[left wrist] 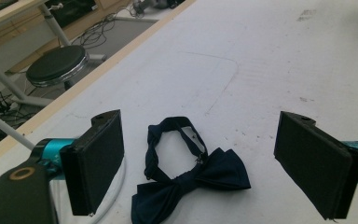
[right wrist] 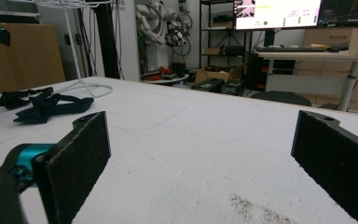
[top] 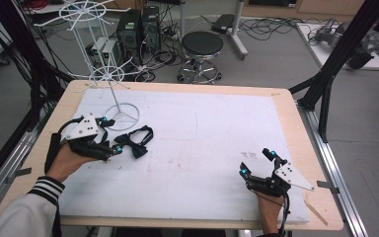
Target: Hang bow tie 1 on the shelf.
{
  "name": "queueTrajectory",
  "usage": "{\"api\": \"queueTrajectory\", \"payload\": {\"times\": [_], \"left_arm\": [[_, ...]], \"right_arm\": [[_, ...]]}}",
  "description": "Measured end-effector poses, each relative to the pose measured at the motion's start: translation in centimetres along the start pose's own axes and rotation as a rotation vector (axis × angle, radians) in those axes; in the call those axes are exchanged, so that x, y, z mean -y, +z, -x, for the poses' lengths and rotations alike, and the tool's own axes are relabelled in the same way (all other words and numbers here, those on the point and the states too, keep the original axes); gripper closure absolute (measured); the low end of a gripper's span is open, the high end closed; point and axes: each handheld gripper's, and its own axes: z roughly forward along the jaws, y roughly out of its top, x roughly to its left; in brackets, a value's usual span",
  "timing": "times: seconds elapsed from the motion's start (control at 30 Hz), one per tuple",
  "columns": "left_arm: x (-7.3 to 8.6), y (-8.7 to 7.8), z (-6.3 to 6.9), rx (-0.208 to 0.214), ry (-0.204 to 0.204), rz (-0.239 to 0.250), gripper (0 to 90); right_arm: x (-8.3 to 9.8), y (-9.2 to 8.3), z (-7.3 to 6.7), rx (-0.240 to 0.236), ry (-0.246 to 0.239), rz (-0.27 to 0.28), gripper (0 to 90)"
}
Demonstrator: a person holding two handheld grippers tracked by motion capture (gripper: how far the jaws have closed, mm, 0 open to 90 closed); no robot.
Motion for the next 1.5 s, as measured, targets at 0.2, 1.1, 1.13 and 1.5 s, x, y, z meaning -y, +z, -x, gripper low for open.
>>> {"api": "queueTrajectory", "payload": {"times": [0.2,1.1,1.13,1.5], "left_arm": [[-0.1,0.7,-0.4,0.014,0.008,-0.037,17.2],[-0.1,6.2,-0.7,0.128,0.069,-0.359,22.0],[0.0,6.3,-0.7,0.128,0.074,-0.359,22.5],[1.4,7.5,-1.6,0.135,0.068,-0.444,26.4]], "right_arm": [[0.0,0.0,0.0,0.003,-0.005,0.001,3.8],[0.0,0.0,0.0,0.004,0.002,0.004,3.8],[0.0,0.0,0.1,0.005,-0.001,0.009,3.8],[0.0,-0.1,0.1,0.005,0.007,0.01,3.8]]}}
